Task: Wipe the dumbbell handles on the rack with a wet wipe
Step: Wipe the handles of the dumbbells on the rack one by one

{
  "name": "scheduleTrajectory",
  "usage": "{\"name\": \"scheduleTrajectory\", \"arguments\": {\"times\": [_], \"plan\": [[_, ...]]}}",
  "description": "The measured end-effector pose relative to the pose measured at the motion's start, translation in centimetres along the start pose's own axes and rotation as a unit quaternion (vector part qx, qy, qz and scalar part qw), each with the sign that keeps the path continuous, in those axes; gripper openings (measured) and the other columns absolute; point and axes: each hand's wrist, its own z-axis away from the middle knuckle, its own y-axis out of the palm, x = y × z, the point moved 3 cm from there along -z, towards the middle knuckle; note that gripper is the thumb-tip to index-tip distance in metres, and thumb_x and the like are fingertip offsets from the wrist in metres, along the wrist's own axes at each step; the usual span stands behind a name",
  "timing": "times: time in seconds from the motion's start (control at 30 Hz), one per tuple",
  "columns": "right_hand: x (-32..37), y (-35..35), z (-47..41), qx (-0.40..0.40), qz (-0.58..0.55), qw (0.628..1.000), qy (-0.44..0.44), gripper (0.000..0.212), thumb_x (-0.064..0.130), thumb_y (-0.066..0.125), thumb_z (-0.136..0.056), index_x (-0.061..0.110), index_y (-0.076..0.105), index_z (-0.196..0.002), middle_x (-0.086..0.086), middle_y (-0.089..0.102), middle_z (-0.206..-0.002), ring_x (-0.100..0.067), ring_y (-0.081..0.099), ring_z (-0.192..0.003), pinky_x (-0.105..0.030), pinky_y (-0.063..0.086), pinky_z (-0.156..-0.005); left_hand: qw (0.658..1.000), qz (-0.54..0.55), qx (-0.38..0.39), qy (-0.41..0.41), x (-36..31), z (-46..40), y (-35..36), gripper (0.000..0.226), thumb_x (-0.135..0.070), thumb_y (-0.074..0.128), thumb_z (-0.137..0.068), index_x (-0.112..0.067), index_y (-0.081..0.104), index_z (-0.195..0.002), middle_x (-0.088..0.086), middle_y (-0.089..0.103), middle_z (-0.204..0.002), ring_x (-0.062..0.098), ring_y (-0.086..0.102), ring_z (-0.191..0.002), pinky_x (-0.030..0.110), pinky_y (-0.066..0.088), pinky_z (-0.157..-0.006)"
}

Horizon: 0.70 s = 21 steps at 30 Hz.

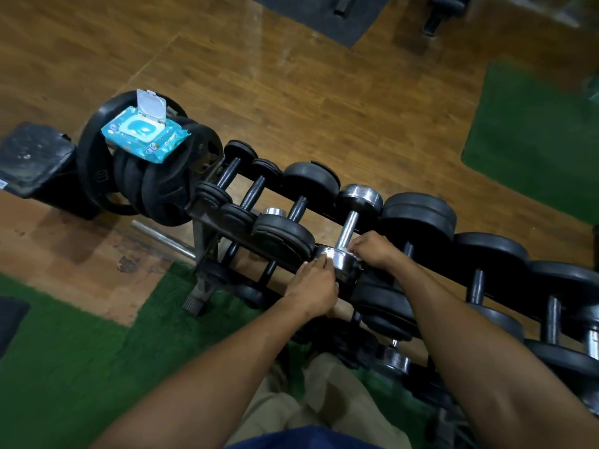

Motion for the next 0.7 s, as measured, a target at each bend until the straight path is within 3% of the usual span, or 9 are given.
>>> {"name": "scheduleTrajectory", "arguments": {"times": [0.07,0.17,0.23,0.33,0.43,0.57,0.7], "plan": [[-0.3,0.0,-0.6,0.015,0.001,1.000,0.008,0.023,0.011,0.059,-0.086,0.019,0.077,-0.074,0.005,0.070,-0.073,-0.023,0.069,-0.086,-0.035,0.055,-0.085,1.000,0.014,-0.009,-0.016,0.2,0.1,0.1,0.068,-0.028,0.045,-0.106,0.000,0.015,-0.160,0.016,0.012,-0.169,0.030,0.020,-0.154,0.042,0.015,-0.125],[-1.3,0.4,-2.0,0.056,0.036,0.998,0.009,0.019,0.011,0.057,-0.086,0.008,0.075,-0.079,-0.006,0.072,-0.081,-0.028,0.069,-0.087,-0.040,0.056,-0.083,0.999,0.025,-0.023,-0.034,0.2,0.0,0.4,0.067,-0.026,0.045,-0.106,-0.002,0.014,-0.160,0.014,0.011,-0.170,0.028,0.021,-0.154,0.040,0.013,-0.125],[-1.9,1.0,-2.7,0.082,0.034,0.996,0.010,0.022,0.005,0.051,-0.090,0.000,0.070,-0.079,-0.014,0.069,-0.079,-0.024,0.064,-0.072,-0.034,0.053,-0.070,0.998,0.037,-0.028,-0.051,-0.1,-0.1,0.6,0.067,-0.026,0.044,-0.106,-0.002,0.014,-0.160,0.014,0.010,-0.170,0.028,0.022,-0.154,0.040,0.013,-0.126],[-2.1,1.5,-3.0,0.093,-0.069,0.993,0.032,0.031,-0.005,0.044,-0.094,0.006,0.059,-0.070,-0.008,0.055,-0.061,-0.014,0.049,-0.050,-0.021,0.040,-0.043,0.993,0.054,-0.044,-0.090,-1.1,-0.3,1.2,0.067,-0.026,0.044,-0.106,-0.001,0.013,-0.161,0.016,0.010,-0.170,0.030,0.022,-0.153,0.039,0.014,-0.126],[-2.6,1.6,-3.3,0.117,-0.186,0.974,0.052,0.033,-0.008,0.042,-0.094,0.010,0.057,-0.072,-0.002,0.047,-0.049,-0.006,0.039,-0.034,-0.016,0.029,-0.034,0.989,0.045,-0.071,-0.126,-2.3,-0.7,2.0,0.071,-0.029,0.045,-0.106,0.001,0.011,-0.160,0.019,0.011,-0.169,0.032,0.023,-0.153,0.040,0.015,-0.126],[-2.8,1.4,-3.5,0.149,-0.171,0.974,0.015,0.030,-0.011,0.042,-0.090,0.010,0.057,-0.073,-0.007,0.049,-0.059,-0.010,0.044,-0.041,-0.019,0.028,-0.038,0.982,0.059,-0.069,-0.166,-3.5,-1.0,3.1,0.081,-0.039,0.044,-0.105,0.001,0.001,-0.160,0.020,-0.001,-0.169,0.032,0.012,-0.156,0.043,0.011,-0.127],[-4.0,-0.6,-3.4,0.184,-0.180,0.966,-0.006,0.020,-0.006,0.054,-0.093,0.012,0.061,-0.088,-0.006,0.062,-0.074,-0.010,0.063,-0.055,-0.021,0.043,-0.053,0.972,0.098,-0.082,-0.199,-4.5,-1.3,3.5,0.083,-0.046,0.041,-0.106,-0.001,-0.002,-0.161,0.018,-0.005,-0.170,0.031,0.005,-0.157,0.042,0.008,-0.127]]}}
